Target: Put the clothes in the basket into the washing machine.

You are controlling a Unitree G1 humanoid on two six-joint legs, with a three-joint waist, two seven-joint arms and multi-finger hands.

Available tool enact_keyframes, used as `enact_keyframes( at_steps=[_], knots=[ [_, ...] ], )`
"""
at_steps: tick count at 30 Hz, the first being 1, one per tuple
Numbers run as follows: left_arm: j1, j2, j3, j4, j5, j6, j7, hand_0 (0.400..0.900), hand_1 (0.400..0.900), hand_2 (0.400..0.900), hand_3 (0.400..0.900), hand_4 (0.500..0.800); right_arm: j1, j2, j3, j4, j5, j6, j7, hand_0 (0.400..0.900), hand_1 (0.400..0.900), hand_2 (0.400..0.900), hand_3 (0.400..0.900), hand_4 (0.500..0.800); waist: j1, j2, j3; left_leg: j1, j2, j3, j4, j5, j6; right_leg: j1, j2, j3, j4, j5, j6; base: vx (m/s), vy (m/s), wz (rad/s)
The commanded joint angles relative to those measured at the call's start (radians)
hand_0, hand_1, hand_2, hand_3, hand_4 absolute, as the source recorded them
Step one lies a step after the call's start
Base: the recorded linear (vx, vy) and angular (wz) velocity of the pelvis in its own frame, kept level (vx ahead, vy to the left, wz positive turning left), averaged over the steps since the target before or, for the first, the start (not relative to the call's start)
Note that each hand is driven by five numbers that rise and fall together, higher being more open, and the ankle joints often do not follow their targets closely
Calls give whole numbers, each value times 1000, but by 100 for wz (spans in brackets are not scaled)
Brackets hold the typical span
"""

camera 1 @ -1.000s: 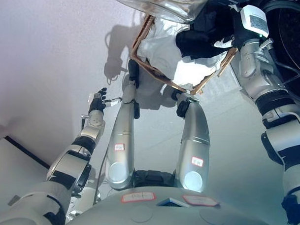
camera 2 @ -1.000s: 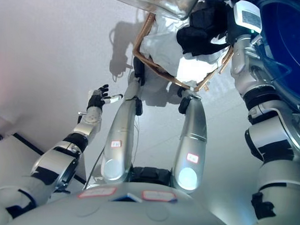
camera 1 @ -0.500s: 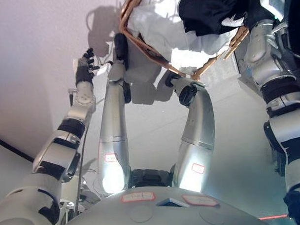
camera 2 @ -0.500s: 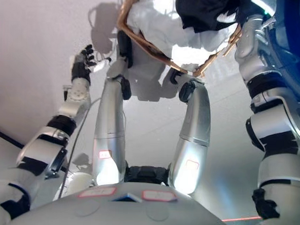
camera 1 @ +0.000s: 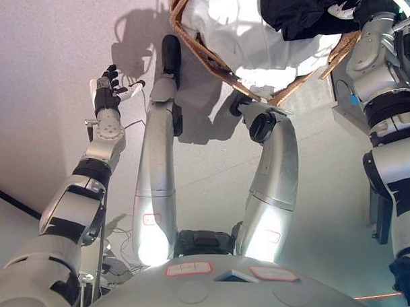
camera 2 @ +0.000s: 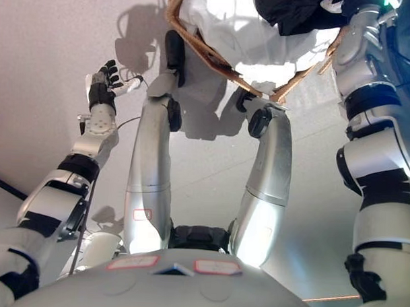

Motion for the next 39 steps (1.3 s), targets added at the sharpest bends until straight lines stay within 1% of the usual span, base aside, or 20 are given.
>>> enact_keyframes(
  at_steps=[1,6,12,15,16,17,18,19,20,21,23,24,27,30,31,33,34,37,38,39],
  knots=[
    [60,-27,34,88,16,-11,39,900,900,900,900,800,104,-5,31,-11,23,-16,0,400,400,400,400,500,-18,40,-74,76,-29,54,49,-191,19,62,75,19,-136,116,64,18,29,-17],
    [43,-30,33,128,29,-8,37,900,900,900,900,800,95,2,-16,-8,95,-27,-10,400,400,400,400,500,-25,26,-97,208,-16,59,-103,-154,17,189,94,21,-283,167,79,31,15,-13],
    [49,-31,39,169,42,-12,27,900,900,900,900,800,114,23,-102,11,215,-45,-5,400,400,400,400,500,-34,9,-110,385,-10,72,-289,-103,22,352,118,45,-485,248,102,52,27,-18],
    [66,-36,47,191,46,-10,19,900,900,900,900,800,147,42,-192,8,346,-67,-6,400,400,400,400,500,-39,8,-120,476,-14,78,-384,-70,21,434,129,59,-590,287,110,84,29,-19],
    [75,-40,50,191,50,-11,18,900,900,900,900,800,166,58,-240,-1,407,-81,-18,400,400,400,400,500,-40,12,-125,506,-17,81,-416,-58,21,456,132,63,-614,297,112,61,24,-10],
    [75,-40,50,191,50,-11,18,900,900,900,900,800,166,58,-241,-1,407,-81,-18,400,400,400,400,500,-40,12,-124,507,-17,81,-416,-58,21,456,132,63,-615,297,112,107,25,-10],
    [91,-48,56,199,55,-12,13,900,900,900,900,800,200,77,-322,-1,526,-113,-23,400,400,400,400,500,-42,24,-134,564,-23,84,-473,-38,16,510,136,70,-677,312,116,112,27,-12],
    [101,-49,60,200,56,-12,11,900,900,900,900,800,214,83,-352,-17,572,-124,-25,400,400,400,400,500,-43,30,-136,599,-26,89,-504,-28,12,540,137,75,-706,322,118,112,27,-13],
    [101,-49,59,200,56,-12,11,900,900,900,900,800,216,83,-353,-19,573,-124,-25,400,400,400,400,500,-42,30,-133,606,-26,90,-509,-26,12,545,138,76,-710,323,119,4,61,-19],
    [124,-60,61,199,62,-15,9,900,900,900,900,800,244,113,-446,-21,700,-167,-38,400,400,400,400,500,-42,46,-136,643,-35,108,-559,19,15,580,138,82,-757,362,116,0,51,-18],
    [157,-72,64,199,66,-17,3,900,900,900,900,800,268,137,-525,-33,825,-215,-40,400,400,400,400,500,-38,68,-146,695,-40,115,-608,34,11,629,137,95,-802,374,120,71,57,-20],
    [173,-77,65,195,67,-19,0,900,900,900,900,800,277,139,-545,-36,848,-224,-36,400,400,400,400,500,-35,80,-148,718,-42,121,-623,39,11,648,138,103,-816,377,120,97,67,-21],
    [219,-96,68,199,70,-24,-3,900,900,900,900,800,291,141,-622,-72,943,-284,-57,400,400,400,400,500,-33,119,-154,770,-49,141,-653,45,8,690,137,122,-842,380,122,87,89,-26],
    [257,-113,71,209,72,-25,-7,900,900,900,900,800,272,114,-648,-81,953,-295,-72,400,400,400,400,500,-27,154,-166,807,-53,160,-671,41,11,710,138,148,-849,379,122,81,70,-28],
    [257,-114,71,210,72,-26,-7,900,900,900,900,800,272,113,-647,-81,953,-295,-72,400,400,400,400,500,-26,154,-165,809,-53,161,-672,41,11,711,139,149,-850,380,122,58,46,-22],
    [274,-126,72,216,67,-29,-3,900,900,900,900,800,247,92,-664,-84,962,-314,-96,400,400,400,400,500,-21,172,-174,825,-55,169,-672,37,10,721,140,163,-855,379,122,69,34,-26],
    [290,-138,62,218,71,-31,-2,900,900,900,900,800,225,75,-672,-89,956,-321,-119,400,400,400,400,500,-18,184,-184,842,-54,174,-678,33,11,733,144,173,-854,375,121,75,18,-25],
    [291,-149,52,207,62,-37,-4,900,900,900,900,800,169,25,-654,-75,964,-316,-114,400,400,400,400,500,-13,201,-197,862,-57,180,-694,38,6,749,142,176,-862,374,121,31,-10,-7],
    [291,-150,52,207,62,-37,-4,900,900,900,900,800,168,23,-653,-74,964,-315,-114,400,400,400,400,500,-13,203,-196,864,-57,180,-696,39,6,751,143,175,-863,375,121,39,-1,4],
    [298,-157,49,190,46,-45,-7,900,900,900,900,800,147,-5,-668,-66,976,-327,-131,400,400,400,400,500,-9,220,-208,876,-59,177,-714,45,4,756,141,175,-871,373,120,46,-6,5]
  ],
)
